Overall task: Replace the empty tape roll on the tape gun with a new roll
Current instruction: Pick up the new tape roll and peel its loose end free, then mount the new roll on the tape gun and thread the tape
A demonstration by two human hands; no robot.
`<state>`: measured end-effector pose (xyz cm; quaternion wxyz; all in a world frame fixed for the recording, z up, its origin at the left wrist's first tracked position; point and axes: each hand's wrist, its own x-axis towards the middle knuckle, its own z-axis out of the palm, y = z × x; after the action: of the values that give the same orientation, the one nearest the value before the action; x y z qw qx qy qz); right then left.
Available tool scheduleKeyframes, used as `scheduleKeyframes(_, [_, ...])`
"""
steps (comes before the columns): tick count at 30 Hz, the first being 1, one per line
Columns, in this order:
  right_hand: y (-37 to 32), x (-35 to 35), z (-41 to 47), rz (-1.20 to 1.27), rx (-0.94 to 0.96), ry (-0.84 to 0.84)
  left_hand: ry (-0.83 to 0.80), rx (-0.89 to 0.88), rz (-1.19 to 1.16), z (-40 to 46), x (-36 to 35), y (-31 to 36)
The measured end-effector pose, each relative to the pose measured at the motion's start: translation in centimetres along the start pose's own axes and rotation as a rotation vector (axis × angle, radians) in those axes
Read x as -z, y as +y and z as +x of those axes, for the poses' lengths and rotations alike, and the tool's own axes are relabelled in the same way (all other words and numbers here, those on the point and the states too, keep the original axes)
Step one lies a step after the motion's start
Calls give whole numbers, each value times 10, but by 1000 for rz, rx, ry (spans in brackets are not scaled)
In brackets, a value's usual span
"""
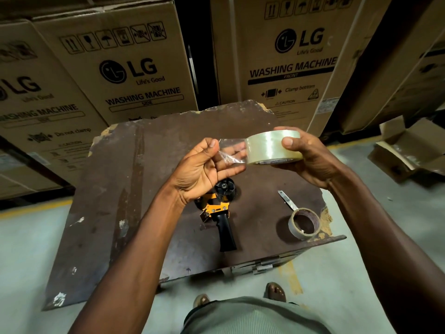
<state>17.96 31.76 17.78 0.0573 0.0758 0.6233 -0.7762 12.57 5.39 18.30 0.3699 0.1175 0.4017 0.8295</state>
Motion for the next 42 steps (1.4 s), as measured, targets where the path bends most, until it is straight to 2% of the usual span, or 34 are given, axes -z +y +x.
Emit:
scheduleKeyframes(10, [-14,6,7,-555,-39,-149,146,-70,297,2,7,9])
scheduleKeyframes(22, [-3,-18,24,-697,8,-114,258,-220,627,-3,13,-2])
scheduleKeyframes(29, [-1,-34,38,-1016,87,-93,251,-215,587,-12,33,4])
scheduleKeyframes(35, [8,-54,54,-1210,133,-97,419,-270,683,-7,65,0])
scheduleKeyframes(38, [22,-64,65,-1285,119,-108,511,-243,752,1,82,-6])
scheduleKeyframes(42, [48,-74,79,-1353,141,-105,517,-126,883,12,100,-18])
